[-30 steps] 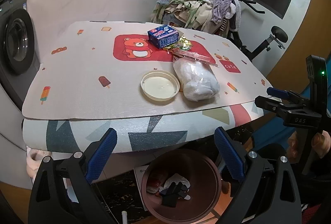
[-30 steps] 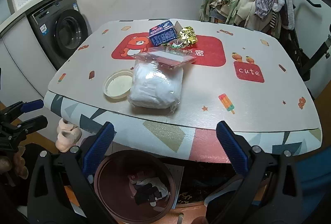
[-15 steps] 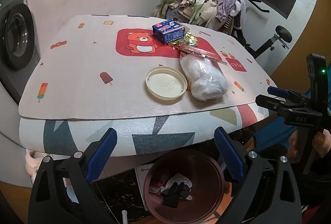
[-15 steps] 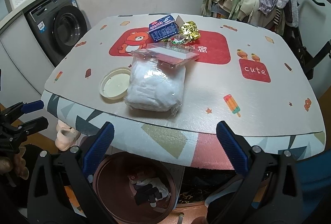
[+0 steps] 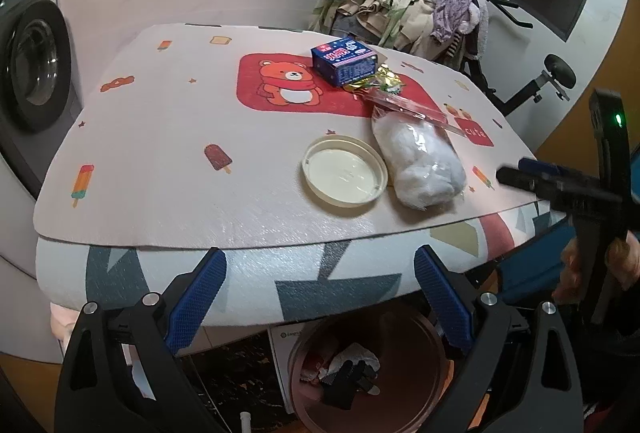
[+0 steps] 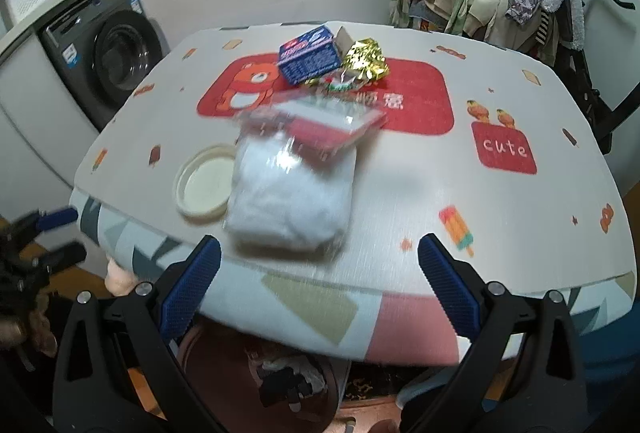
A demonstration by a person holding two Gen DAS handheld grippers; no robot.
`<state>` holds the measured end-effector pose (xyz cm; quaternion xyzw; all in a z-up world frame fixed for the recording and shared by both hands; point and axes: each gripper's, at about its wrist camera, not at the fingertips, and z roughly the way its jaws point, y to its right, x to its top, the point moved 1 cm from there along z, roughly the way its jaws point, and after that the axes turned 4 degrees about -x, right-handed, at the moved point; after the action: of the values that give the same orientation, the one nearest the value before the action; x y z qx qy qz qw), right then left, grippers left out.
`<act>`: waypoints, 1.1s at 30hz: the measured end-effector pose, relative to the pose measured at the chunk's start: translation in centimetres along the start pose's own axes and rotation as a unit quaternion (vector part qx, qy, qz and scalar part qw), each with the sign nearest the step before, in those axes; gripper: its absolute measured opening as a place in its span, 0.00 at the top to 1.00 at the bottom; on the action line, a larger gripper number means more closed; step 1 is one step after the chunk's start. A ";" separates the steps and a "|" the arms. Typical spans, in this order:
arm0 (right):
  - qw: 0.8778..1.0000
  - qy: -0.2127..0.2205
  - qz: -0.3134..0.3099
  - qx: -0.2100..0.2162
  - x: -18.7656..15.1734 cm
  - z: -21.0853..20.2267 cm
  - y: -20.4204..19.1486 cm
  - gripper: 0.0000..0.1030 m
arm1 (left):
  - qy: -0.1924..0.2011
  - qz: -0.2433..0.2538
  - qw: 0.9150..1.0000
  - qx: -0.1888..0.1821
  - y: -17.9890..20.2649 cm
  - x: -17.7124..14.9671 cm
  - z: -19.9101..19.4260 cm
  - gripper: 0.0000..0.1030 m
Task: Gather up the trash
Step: 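Grasp the clear plastic packaging box with the right tool and lift it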
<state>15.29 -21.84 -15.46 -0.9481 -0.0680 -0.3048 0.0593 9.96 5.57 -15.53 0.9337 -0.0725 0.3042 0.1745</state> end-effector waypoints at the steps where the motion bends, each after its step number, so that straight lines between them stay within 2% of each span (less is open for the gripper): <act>1: 1.000 0.002 0.006 0.002 0.7 0.2 0.3 0.06 | 0.001 0.000 1.000 0.001 -0.1 0.1 0.1 0.10; 3: 1.000 0.004 0.025 0.011 2.4 1.0 0.9 0.06 | 0.003 -0.001 1.000 0.003 -0.3 0.4 0.2 0.10; 8: 0.993 -0.026 0.098 0.054 7.1 4.7 2.5 0.06 | 0.005 -0.005 1.000 0.003 -0.8 0.7 0.4 0.10; 11: 0.988 -0.062 0.134 0.047 9.5 8.0 3.5 0.06 | 0.004 -0.004 1.000 0.002 -0.9 0.7 0.5 0.10; 18: 0.986 -0.136 0.098 0.014 14.0 12.7 1.1 0.06 | 0.010 -0.011 1.000 0.005 -1.5 0.8 0.5 0.10; 22: 0.980 -0.167 0.105 -0.018 15.2 14.9 0.4 0.06 | 0.011 -0.016 1.000 0.003 -1.9 0.7 0.6 0.10; 27: 0.971 -0.205 0.118 -0.037 15.2 17.1 0.3 0.06 | 0.013 -0.018 1.000 0.003 -2.3 0.6 0.5 0.10; 33: 0.966 -0.226 0.105 -0.074 14.9 17.9 0.1 0.06 | 0.014 -0.023 1.000 0.002 -2.7 0.4 0.5 0.10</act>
<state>37.48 -17.78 -21.18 -0.9959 0.0434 -0.0788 0.0041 11.22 7.86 -16.38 0.9310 -0.0474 0.3134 0.1808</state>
